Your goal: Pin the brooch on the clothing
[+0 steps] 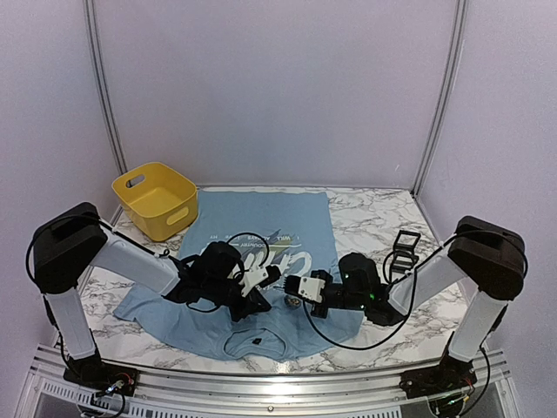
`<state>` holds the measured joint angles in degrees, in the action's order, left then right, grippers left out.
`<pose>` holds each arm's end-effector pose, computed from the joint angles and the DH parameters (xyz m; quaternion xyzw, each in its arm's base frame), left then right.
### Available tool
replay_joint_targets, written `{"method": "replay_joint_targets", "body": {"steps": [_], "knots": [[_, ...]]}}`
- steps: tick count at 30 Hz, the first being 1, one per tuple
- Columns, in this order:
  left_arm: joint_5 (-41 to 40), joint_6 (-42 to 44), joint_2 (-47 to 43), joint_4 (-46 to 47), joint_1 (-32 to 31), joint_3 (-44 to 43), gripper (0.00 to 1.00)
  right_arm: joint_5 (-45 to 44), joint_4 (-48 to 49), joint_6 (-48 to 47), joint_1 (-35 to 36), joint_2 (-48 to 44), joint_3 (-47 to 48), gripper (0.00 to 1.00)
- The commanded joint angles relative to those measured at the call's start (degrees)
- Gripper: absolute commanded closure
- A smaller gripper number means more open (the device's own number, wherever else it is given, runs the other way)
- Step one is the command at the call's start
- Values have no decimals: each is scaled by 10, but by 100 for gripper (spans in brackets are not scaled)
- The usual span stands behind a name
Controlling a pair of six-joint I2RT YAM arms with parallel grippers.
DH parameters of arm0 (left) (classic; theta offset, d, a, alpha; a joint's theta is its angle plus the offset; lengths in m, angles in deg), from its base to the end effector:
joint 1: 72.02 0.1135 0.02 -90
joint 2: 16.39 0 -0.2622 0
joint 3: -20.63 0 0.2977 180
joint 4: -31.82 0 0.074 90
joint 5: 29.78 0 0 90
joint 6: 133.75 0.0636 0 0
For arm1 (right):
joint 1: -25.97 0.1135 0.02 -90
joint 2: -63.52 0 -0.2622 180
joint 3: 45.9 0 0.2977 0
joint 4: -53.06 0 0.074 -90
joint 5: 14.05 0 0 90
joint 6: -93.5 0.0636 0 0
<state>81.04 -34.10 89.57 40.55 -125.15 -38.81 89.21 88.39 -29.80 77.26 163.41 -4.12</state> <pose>0.2234 -0.3355 0.0678 0.5279 0.7125 -0.3110 0.3419 0.2060 0.2804 0.0664 -0.6040 0.5689 0.1809 0.5280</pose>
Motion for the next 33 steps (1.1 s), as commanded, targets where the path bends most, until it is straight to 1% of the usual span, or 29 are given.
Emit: {"method": "replay_joint_targets", "body": {"steps": [1,6,12,16,20,28,33], "knots": [[32,0,-13,8,0,-6,100,-4,44,-48,13,20,14,100],[46,-6,-26,11,1,-7,100,-11,100,-92,17,35,-5,100],[56,-9,-35,13,3,-9,100,-20,110,-123,25,57,6,100],[62,-14,-39,13,5,-9,100,-35,124,-158,25,75,-6,100],[57,-13,-38,13,6,-8,100,-24,104,-163,29,74,-3,100],[55,-13,-41,14,10,-9,100,-37,104,-171,41,87,-13,100],[53,-13,-41,14,12,-8,100,-28,87,-168,46,79,-13,100]]}}
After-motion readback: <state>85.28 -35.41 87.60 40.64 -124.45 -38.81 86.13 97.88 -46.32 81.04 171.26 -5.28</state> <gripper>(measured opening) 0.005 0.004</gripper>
